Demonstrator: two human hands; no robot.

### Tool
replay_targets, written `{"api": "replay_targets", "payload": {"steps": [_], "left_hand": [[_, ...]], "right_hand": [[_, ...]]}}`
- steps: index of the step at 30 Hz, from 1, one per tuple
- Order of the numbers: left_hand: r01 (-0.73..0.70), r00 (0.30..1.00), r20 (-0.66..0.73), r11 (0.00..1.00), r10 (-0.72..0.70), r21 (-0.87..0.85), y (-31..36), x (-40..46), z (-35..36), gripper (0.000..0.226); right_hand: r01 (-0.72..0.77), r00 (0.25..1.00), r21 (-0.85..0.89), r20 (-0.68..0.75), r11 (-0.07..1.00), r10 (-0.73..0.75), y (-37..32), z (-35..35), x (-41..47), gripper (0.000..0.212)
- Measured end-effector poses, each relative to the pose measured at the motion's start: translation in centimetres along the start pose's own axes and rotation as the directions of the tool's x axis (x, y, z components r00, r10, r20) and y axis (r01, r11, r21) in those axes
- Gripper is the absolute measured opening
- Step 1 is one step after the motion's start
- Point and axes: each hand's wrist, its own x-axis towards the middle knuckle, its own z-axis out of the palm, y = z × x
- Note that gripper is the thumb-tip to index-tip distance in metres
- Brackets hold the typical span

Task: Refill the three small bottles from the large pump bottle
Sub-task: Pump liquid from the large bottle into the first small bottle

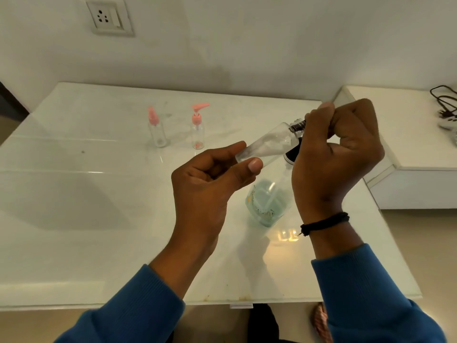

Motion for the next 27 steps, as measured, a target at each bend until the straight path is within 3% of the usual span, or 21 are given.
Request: {"api": "replay_targets", "payload": {"steps": [27], "left_hand": [[-0.005, 1.000, -0.008, 1.000, 0.005, 0.031, -0.05, -0.15, 0.08, 0.046]], "right_hand": [[-0.031, 0.999, 0.049, 0.005, 0.998, 0.031, 0.07, -0.08, -0.47, 0.038]]}}
